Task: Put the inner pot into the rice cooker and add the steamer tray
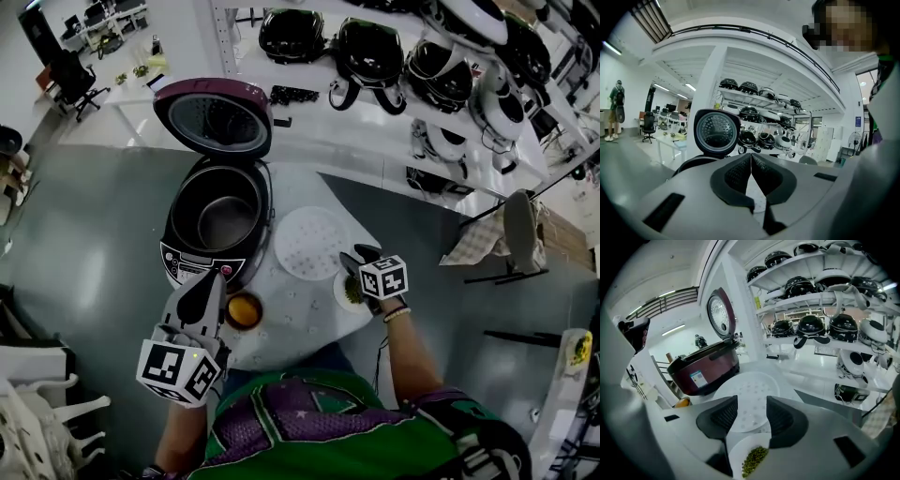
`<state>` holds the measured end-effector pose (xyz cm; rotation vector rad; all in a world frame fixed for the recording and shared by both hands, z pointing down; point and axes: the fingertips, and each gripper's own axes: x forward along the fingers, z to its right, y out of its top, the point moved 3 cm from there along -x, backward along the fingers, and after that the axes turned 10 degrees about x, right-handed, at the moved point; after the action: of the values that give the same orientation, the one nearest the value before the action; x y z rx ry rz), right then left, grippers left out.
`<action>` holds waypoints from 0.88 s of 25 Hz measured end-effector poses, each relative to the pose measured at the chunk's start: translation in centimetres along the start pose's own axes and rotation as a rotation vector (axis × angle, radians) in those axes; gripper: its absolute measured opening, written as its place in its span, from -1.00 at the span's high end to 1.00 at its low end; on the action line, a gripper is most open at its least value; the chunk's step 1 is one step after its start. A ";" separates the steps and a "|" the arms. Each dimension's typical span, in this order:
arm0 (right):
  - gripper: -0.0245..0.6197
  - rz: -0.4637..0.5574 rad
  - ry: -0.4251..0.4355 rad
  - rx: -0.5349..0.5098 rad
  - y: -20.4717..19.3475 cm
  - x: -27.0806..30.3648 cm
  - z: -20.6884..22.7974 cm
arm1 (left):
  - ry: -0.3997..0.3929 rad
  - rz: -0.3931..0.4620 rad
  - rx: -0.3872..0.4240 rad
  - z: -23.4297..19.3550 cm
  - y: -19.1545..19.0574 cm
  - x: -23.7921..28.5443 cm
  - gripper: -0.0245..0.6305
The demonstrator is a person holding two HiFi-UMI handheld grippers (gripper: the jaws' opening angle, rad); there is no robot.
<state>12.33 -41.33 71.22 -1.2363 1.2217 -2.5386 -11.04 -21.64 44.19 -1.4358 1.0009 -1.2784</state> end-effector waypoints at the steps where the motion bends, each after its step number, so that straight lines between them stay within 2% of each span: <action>1: 0.31 -0.003 -0.006 0.006 0.0 0.6 0.5 | 0.008 -0.004 -0.005 -0.1 -0.2 0.2 0.85; 9: 0.34 -0.010 -0.044 0.127 -0.1 3.8 4.2 | 0.045 -0.022 -0.013 -0.6 -0.6 0.9 0.85; 15: 0.35 -0.046 -0.049 0.158 -0.1 5.5 5.1 | 0.066 -0.044 -0.028 -1.0 -1.0 1.0 0.85; 22: 0.42 -0.114 -0.108 0.184 -0.9 7.2 6.2 | 0.099 -0.064 -0.033 -1.7 -1.3 0.2 0.85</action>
<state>11.99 -47.31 78.74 -1.4141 0.8985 -2.5536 -12.68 -21.77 45.58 -1.4510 1.0532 -1.3967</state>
